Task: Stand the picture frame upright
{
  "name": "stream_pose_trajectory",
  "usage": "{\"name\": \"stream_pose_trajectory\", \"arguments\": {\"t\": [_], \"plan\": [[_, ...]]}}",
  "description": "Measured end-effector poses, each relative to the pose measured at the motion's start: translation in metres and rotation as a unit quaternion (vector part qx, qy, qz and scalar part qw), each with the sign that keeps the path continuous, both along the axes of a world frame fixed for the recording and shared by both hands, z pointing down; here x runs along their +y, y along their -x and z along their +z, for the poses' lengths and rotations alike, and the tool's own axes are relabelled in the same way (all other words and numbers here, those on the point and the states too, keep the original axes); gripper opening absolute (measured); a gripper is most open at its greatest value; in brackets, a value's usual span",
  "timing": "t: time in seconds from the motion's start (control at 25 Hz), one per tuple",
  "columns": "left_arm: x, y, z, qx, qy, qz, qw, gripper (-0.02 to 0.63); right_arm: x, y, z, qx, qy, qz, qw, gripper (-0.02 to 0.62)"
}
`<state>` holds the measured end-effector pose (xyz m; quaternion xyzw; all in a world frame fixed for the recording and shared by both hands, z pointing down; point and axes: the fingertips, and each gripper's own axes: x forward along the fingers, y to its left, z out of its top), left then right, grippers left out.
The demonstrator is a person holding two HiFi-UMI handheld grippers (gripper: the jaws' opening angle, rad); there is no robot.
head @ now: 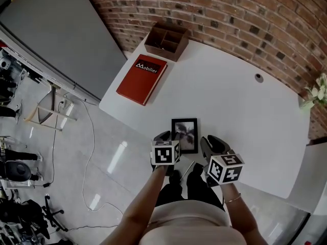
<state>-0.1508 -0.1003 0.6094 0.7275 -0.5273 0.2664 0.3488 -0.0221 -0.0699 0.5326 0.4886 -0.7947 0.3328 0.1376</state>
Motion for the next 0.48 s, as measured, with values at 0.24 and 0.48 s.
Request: {"name": "stream_pose_trajectory", "arguments": {"t": [0.24, 0.48], "plan": [[0.000, -0.003, 0.002, 0.027, 0.014, -0.019, 0.9994, 0.107, 0.000, -0.003, 0.006, -0.001, 0.008, -0.008, 1.000, 0.089], [0.000, -0.001, 0.001, 0.024, 0.008, -0.033, 0.9991, 0.092, 0.004, -0.001, 0.015, -0.007, 0.023, -0.014, 1.000, 0.089]]}}
